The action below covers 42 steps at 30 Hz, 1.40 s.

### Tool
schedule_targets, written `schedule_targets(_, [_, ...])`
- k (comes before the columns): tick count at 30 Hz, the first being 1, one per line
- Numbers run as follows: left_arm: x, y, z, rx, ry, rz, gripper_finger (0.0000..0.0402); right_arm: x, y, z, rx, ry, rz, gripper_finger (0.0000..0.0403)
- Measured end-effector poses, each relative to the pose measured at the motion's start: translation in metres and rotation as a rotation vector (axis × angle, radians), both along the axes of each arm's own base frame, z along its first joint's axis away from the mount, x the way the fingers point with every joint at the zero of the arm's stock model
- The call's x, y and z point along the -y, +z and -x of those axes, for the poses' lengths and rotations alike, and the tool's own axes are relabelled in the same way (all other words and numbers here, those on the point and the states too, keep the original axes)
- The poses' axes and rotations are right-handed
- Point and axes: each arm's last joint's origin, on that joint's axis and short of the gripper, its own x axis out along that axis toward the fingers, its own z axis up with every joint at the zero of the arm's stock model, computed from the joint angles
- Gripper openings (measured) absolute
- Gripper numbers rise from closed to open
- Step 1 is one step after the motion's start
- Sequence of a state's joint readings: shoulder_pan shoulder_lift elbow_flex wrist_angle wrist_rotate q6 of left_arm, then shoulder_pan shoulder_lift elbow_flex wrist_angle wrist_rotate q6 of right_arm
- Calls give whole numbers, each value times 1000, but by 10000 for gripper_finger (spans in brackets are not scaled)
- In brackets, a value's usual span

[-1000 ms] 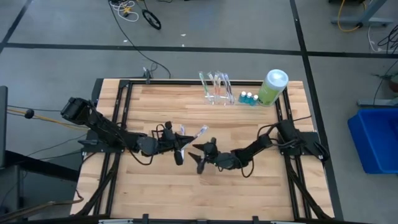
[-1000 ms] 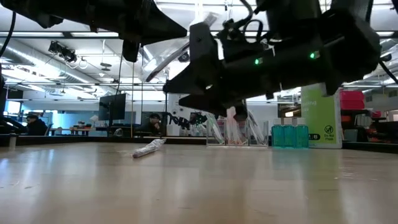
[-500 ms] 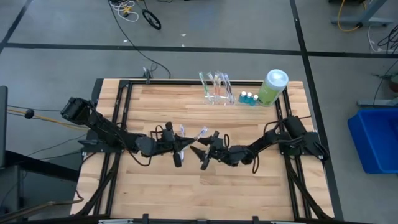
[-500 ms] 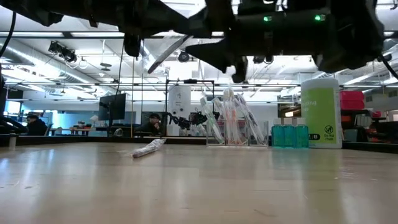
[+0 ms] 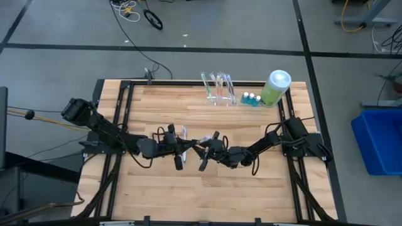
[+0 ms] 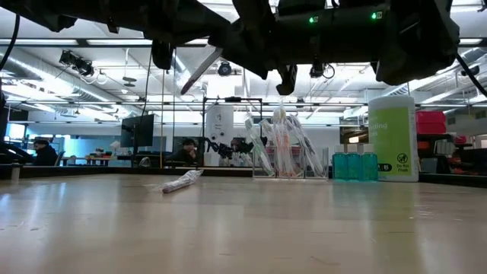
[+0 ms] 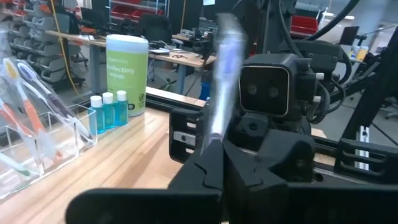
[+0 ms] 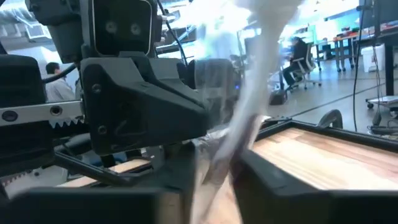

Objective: Pick & Place toothbrushing station
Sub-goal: Put the purple toothbrush into the right section of the transparent organizer

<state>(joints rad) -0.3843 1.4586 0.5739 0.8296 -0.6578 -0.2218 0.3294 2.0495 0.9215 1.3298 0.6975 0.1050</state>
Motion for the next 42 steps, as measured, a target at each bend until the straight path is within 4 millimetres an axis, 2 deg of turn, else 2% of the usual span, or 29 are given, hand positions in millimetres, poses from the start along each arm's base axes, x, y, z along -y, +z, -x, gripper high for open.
schedule_targets(3, [0, -1, 0, -11, 1, -22, 8, -1, -1, 0, -16, -2, 18, 51])
schedule_targets(5, [0, -1, 0, -20, -2, -49, 23, -2, -3, 0, -41, 0, 27, 32])
schedule_targets(15, [-1, -1, 2, -82, 40, -198, 163, -4, -20, 3, -227, -49, 9, 27])
schedule_targets(19, [-2, -13, 4, -186, 89, -195, 190, -4, -12, 19, -358, -87, 10, 18])
schedule_targets(23, [-3, -25, 6, -250, 107, -109, 196, 8, 10, 48, -510, -167, 12, 21])
schedule_targets(27, [-2, -38, 5, -287, 120, -48, 192, 39, 45, 82, -601, -298, 9, 29])
schedule_targets(30, [-1, -46, 1, -282, 122, -37, 186, 72, 74, 104, -599, -386, -21, 19])
schedule_targets(33, [1, -53, -4, -258, 121, -25, 181, 108, 93, 122, -579, -411, -56, 18])
schedule_targets(37, [4, -57, -9, -217, 110, -22, 176, 155, 101, 140, -574, -422, -114, 24])
schedule_targets(42, [5, -58, -12, -200, 85, -31, 174, 198, 94, 147, -596, -443, -184, 28])
